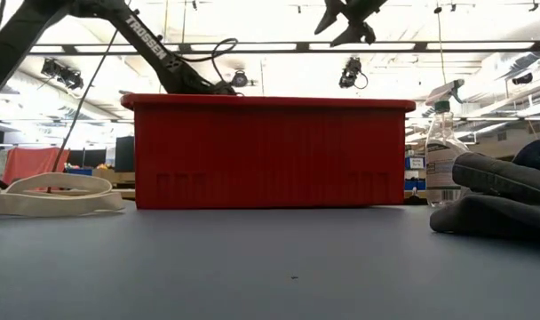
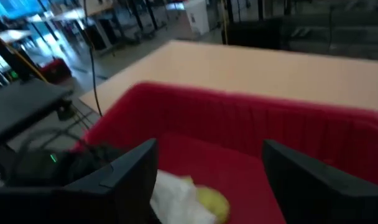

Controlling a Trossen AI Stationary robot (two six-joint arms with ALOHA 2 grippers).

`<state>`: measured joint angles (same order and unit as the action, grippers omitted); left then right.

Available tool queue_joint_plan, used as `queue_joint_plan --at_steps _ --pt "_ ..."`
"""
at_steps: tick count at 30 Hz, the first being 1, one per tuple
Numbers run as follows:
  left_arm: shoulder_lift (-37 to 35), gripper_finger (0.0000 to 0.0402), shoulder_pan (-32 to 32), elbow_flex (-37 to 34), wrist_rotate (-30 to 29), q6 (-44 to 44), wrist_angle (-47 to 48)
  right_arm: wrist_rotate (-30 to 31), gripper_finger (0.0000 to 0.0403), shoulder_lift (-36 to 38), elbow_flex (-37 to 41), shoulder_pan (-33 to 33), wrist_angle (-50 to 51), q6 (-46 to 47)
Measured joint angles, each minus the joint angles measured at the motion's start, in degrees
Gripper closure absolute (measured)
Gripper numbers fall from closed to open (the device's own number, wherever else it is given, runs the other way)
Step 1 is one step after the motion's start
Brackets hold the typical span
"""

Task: Fold Laundry from Bin
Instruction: Put the stacked folded shirts into the laundry bin, then put the stacked folded shorts into the laundry bin

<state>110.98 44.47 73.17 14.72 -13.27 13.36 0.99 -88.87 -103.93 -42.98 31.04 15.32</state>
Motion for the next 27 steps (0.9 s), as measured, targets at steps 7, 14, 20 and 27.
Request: queue_joint_plan --at_steps 7,14,20,27 --pt "-8.7 0.0222 3.2 -0.7 -4.9 7.0 11.4 0.9 0.0117 -0.1 1.4 0.2 1.1 0.0" --pt "-17.5 0.0222 4.0 -0.6 -4.7 12.7 11.1 0.0 0.0118 -0.1 1.4 0.2 2.9 2.8" --pt "-24.4 0.0222 2.1 -0.5 -0.2 13.0 6.7 -8.0 0.0118 0.4 1.4 0.4 12.8 2.8" --pt "-34.7 0.0221 -4.5 -0.4 0.4 12.8 0.1 -9.0 0.0121 6.1 1.2 7.2 15.1 -0.4"
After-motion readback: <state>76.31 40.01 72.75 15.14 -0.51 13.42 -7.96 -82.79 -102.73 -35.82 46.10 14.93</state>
